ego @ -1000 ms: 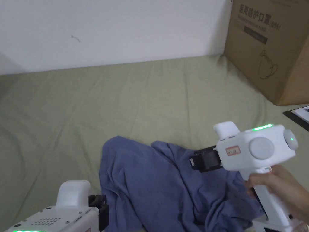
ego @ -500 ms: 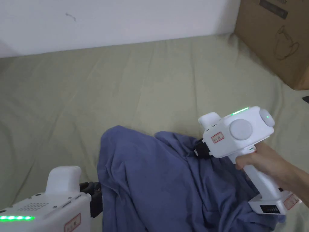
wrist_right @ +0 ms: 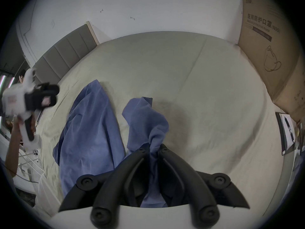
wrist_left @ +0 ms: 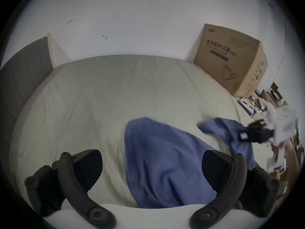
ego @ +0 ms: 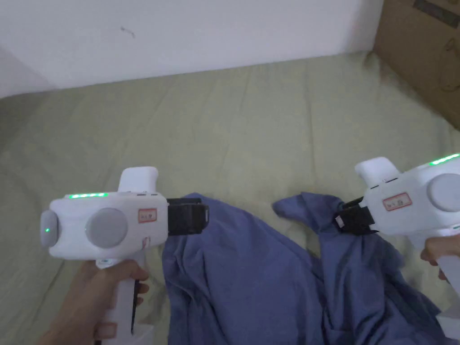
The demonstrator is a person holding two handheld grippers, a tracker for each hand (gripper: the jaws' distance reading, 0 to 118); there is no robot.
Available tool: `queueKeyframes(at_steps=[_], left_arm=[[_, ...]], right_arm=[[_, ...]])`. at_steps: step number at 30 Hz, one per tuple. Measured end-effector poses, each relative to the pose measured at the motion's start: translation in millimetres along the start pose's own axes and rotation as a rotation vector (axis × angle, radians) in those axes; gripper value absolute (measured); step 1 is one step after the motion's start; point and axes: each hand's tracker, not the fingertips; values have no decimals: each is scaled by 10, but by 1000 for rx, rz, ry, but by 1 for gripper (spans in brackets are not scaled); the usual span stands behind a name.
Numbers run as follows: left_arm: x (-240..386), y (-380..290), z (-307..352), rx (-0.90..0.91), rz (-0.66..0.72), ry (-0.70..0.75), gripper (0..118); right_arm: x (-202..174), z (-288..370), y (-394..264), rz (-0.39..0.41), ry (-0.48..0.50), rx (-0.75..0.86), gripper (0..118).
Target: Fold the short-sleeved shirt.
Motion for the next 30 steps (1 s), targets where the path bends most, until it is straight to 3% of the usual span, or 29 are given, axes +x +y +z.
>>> queueKeyframes(at_steps=[10, 12, 14, 16, 17, 18, 19, 20, 25, 30], left_arm=[[-152, 243, -1225, -208, -3, 149, 118], [-76, 202, -1390, -273, -21, 139, 110], [34, 210, -1322, -226, -74, 208, 106], [104, 227, -1247, -213, -110, 195, 79], [139, 227, -1195, -178, -147, 214, 57], [151, 246, -1142, -179, -153, 230, 19], [166, 251, -1124, -184, -166, 246, 1], [164, 244, -1104, -192, -200, 289, 1], [6, 303, -711, -179, -95, 166, 1], [-162, 484, 103, -53, -79, 175, 1]], right_arm=[[112, 76, -195, -56, 7, 37, 8], [130, 71, -217, -69, 12, 41, 8], [144, 55, -219, -81, 11, 41, 8], [142, 49, -225, -88, 12, 45, 8], [146, 38, -224, -100, 13, 51, 8], [145, 32, -224, -117, 17, 59, 8], [139, 34, -226, -142, 21, 65, 8], [133, 49, -225, -156, 30, 70, 8], [126, 322, -195, -162, -13, 117, 8], [235, 895, -74, -264, -73, 244, 8]])
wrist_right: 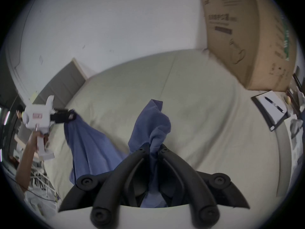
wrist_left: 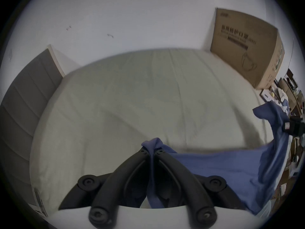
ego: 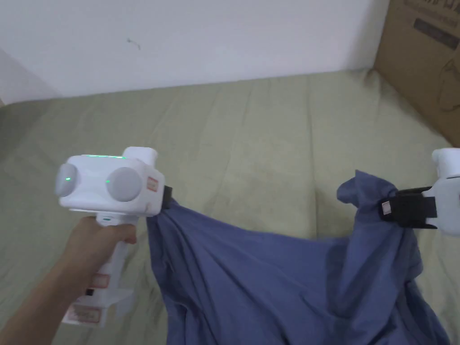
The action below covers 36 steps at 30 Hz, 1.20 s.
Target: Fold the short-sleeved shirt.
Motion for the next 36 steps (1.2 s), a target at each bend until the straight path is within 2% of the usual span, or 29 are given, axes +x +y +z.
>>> queueKeyframes(at_steps=[4, 8, 11, 13, 19, 21, 24, 27, 30, 36], left_arm=[[-222, 148, 794, 122, -4, 21, 1], [-443, 387, 1598, 230, 109, -64, 1], [-468, 547, 2189, 336, 80, -28, 1], [-472, 633, 2524, 389, 67, -13, 1], [-541, 768, 3341, 510, 76, 16, 1], [-586, 805, 3467, 536, 75, 74, 1], [-711, 815, 3573, 532, 107, 50, 1], [-739, 794, 3609, 541, 121, 41, 1], [-728, 800, 3539, 525, 83, 119, 1], [-827, 879, 3347, 513, 128, 73, 1]], right_arm=[[-24, 600, 317, -8, -7, 91, 8], [-132, 1258, 656, -97, 107, 204, 8], [-328, 1685, 873, -15, 72, 284, 8], [-448, 1924, 970, 16, 98, 308, 8], [-754, 2415, 1204, 105, 94, 360, 8], [-790, 2480, 1246, 112, 91, 365, 8], [-751, 2489, 1257, 42, 164, 355, 8], [-838, 2424, 1287, 84, 125, 349, 8], [-872, 2379, 1297, 97, 145, 338, 8], [-886, 2193, 1461, 77, 140, 320, 8]])
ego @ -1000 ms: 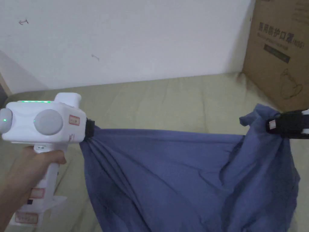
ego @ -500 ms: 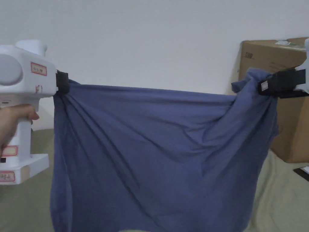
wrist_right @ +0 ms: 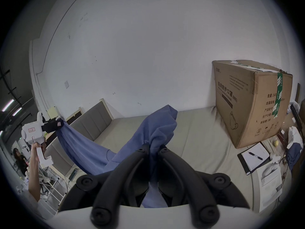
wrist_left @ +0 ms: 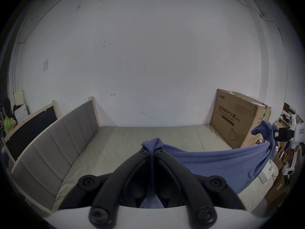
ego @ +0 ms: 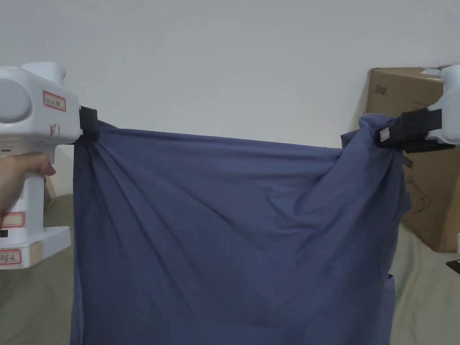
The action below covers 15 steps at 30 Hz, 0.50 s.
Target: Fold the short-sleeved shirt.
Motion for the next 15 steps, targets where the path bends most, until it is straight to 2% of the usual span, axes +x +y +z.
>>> queueKeyframes(at_steps=[3, 8, 13, 15], left_arm=[[33, 77, -249, -8, -41, 21, 1], [-27, 505, -727, 8, -12, 32, 1], [-54, 961, -967, 62, -28, 72, 1], [-88, 1119, -1006, 92, 5, 77, 1]], right_arm=[[-28, -227, 165, 8, -22, -7, 8], [-119, -633, 703, 66, -63, -6, 8], [-188, -866, 1270, 54, -52, 50, 8], [-218, -910, 1489, 44, -52, 78, 8]])
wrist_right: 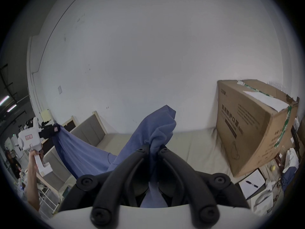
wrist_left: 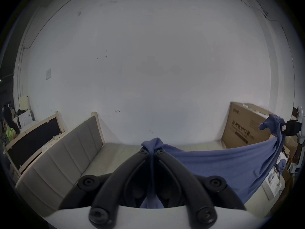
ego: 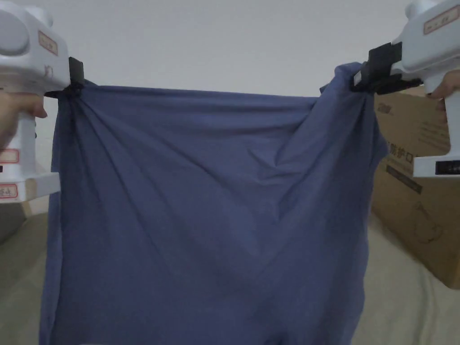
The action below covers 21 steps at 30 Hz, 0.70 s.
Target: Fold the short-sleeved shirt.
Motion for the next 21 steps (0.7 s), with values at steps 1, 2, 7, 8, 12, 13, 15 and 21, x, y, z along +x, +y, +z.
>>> queueKeyframes(at_steps=[1, 2, 7, 8, 12, 13, 15, 21], left_arm=[[-21, 85, -22, 15, 8, 4, 1], [-26, 154, -41, 44, 29, 16, 1], [3, 339, -109, 108, -3, 54, 1], [8, 345, -144, 108, -6, 51, 1], [30, 227, -358, 116, -17, 82, 1], [36, 128, -431, 127, -13, 85, 1], [39, -71, -583, 112, -26, 91, 1], [55, -1153, -1228, -105, -15, 92, 1]], right_arm=[[-19, -22, 132, -1, 1, 7, 8], [-50, -15, 222, -3, 3, 38, 8], [-185, -23, 485, 49, -4, 88, 8], [-257, 19, 431, 52, -7, 95, 8], [-173, -186, 320, 41, 3, 63, 8], [-140, -271, 230, 47, 1, 52, 8], [-72, -444, 53, 49, -14, 1, 8], [205, -1207, -917, -17, -43, -172, 8]])
